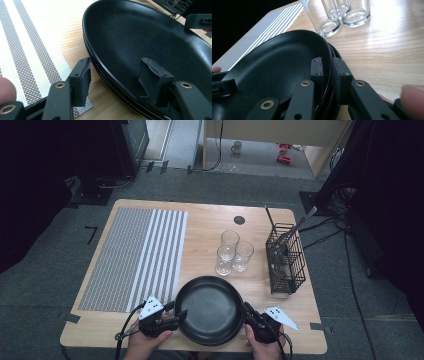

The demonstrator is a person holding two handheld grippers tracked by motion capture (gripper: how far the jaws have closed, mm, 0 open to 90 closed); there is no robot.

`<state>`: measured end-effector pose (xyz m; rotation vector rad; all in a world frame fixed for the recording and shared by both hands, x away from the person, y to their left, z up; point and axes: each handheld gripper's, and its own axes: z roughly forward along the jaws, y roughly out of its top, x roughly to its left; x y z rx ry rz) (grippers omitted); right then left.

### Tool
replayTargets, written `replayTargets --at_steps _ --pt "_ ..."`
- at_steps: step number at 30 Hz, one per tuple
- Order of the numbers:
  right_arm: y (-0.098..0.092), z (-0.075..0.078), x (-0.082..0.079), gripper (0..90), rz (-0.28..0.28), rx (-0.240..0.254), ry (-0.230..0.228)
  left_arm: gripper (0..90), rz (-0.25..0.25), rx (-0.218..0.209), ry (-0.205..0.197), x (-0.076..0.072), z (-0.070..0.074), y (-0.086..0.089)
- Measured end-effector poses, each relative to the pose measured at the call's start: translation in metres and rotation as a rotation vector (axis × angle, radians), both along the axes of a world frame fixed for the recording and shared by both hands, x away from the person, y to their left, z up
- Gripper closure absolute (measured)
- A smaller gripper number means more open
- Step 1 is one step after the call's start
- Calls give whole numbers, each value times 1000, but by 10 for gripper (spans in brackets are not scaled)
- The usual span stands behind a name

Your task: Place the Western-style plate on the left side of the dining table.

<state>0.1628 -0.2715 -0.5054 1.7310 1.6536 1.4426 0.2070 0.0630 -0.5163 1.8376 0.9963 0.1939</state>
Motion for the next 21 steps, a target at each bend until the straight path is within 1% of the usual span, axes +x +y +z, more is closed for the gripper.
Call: replayTargets --at_steps 9,11,12,13,14,16,21 --pt "0 0 0 810 -9 12 13 436 -1 3 -1 0 0 0" --pt "-1 -2 1 807 -7 34 32 435 -1 4 0 0 0 0" --pt "-2 -3 2 805 -6 56 47 436 0 4 0 0 0 0" --pt "-3 -4 2 806 -8 72 47 436 0 5 0 0 0 0" --pt "-4 -4 3 807 -10 98 55 436 -1 5 0 0 0 0" --pt "-6 -5 3 815 -9 127 64 436 -1 4 1 0 0 0" --pt "-8 -6 4 827 -8 152 71 437 -1 3 4 0 0 0"
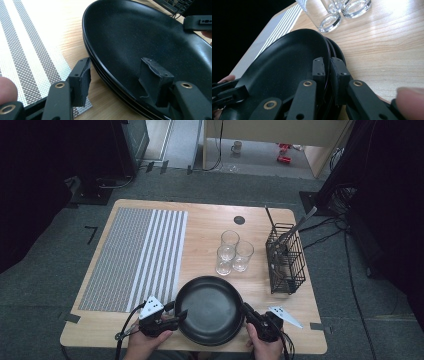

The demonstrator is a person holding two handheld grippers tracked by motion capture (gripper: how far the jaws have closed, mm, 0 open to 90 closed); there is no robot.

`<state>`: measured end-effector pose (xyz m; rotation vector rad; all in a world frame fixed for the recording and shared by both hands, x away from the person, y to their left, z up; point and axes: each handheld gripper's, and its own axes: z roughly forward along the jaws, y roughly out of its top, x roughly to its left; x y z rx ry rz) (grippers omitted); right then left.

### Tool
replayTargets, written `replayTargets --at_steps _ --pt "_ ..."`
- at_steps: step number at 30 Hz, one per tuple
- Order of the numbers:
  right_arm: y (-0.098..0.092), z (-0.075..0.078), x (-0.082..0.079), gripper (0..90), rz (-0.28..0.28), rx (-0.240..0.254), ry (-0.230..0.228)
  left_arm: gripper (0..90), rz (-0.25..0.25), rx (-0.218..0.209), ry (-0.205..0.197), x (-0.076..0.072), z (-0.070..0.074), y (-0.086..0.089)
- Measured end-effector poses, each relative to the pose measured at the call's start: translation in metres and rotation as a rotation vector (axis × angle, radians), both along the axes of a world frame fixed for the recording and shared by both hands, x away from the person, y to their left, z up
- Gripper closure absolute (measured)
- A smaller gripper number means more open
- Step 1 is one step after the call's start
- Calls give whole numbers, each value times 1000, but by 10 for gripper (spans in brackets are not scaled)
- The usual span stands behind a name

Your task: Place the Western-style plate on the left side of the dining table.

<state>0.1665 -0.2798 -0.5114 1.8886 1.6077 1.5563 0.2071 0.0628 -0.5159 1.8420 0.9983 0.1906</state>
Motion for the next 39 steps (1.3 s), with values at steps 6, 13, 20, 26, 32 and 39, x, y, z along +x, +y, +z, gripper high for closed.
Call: replayTargets --at_steps 6,13,20,26,32,39 --pt "0 0 0 843 -10 6 3 437 -1 -1 4 0 0 0" --pt "-1 0 0 836 -5 15 2 429 -14 -3 12 1 0 1" --pt "-3 7 -2 828 -11 -63 -46 436 -15 -13 36 1 1 2" --pt "-10 3 -2 824 -4 -14 -1 438 -19 -29 95 2 2 1" --pt "-6 3 -7 813 34 10 -19 439 -8 -14 95 2 3 -1" --pt "-10 2 -7 827 29 62 -14 430 -11 -1 64 1 3 -2"
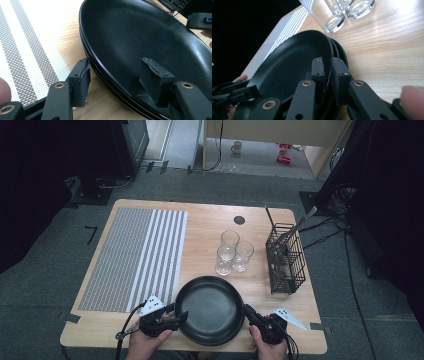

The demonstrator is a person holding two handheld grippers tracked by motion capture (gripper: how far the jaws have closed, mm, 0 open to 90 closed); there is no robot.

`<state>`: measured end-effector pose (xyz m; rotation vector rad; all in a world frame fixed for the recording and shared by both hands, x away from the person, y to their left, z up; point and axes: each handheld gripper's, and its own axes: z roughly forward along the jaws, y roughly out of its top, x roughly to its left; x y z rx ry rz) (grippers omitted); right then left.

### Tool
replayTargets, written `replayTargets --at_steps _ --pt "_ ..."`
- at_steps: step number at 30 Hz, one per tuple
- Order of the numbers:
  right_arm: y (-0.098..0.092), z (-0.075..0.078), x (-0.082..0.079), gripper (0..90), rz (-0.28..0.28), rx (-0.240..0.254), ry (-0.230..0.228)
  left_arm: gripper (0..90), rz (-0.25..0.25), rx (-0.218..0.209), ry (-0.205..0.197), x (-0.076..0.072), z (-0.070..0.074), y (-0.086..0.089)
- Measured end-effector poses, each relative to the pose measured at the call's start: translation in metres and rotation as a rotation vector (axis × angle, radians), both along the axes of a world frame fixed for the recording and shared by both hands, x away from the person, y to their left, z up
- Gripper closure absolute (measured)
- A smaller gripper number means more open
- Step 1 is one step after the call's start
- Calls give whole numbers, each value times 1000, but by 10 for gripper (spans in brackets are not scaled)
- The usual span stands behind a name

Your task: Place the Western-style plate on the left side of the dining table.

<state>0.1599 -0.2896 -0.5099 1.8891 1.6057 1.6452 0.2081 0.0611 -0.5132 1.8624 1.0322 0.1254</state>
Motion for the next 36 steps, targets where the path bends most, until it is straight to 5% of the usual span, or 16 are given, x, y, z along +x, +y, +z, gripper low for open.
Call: replayTargets --at_steps 2,3,5,8,15,36 --pt "1 1 1 827 73 87 -18 431 -3 10 -21 -1 0 -2" --pt "5 2 1 823 98 89 -27 432 -7 13 -35 -2 0 -4" --pt "15 5 0 817 102 13 -41 431 -13 17 -58 -3 -1 -6" --pt "15 6 -1 796 88 6 -65 415 10 33 -98 -6 -2 -10" --pt "-19 6 -2 792 -55 -4 -36 398 -21 5 -70 -3 -3 -4" --pt "-4 -3 1 791 3 -35 0 381 -50 -6 -59 -4 -4 -4"
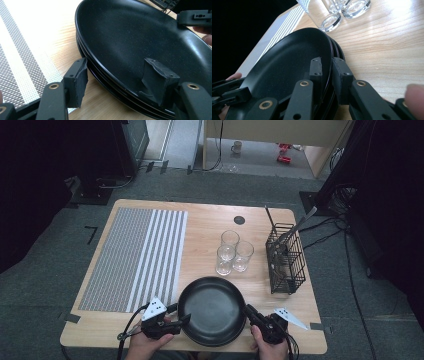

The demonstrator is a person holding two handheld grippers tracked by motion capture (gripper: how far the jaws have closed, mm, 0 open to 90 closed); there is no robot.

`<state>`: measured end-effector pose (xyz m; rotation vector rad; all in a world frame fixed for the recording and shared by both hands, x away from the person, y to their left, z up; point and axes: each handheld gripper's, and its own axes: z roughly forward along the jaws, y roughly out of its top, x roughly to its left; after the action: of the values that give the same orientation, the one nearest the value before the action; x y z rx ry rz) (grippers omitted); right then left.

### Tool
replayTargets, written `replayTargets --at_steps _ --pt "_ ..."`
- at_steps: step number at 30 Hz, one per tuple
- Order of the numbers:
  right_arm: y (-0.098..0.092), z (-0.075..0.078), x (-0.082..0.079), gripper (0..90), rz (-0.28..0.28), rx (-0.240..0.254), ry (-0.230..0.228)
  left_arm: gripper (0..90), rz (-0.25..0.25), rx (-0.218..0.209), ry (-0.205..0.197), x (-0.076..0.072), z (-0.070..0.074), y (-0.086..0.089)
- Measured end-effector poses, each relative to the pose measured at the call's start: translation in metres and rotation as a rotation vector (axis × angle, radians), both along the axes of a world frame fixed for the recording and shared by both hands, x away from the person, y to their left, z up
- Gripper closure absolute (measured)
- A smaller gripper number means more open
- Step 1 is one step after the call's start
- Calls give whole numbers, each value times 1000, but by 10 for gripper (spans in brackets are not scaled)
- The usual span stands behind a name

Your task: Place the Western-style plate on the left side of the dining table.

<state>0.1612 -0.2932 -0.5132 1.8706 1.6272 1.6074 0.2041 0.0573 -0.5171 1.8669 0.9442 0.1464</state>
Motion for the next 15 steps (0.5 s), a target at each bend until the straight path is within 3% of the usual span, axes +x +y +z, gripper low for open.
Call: replayTargets --at_steps 15 --pt "1 -1 -3 796 -22 28 0 420 13 -5 23 1 1 1"
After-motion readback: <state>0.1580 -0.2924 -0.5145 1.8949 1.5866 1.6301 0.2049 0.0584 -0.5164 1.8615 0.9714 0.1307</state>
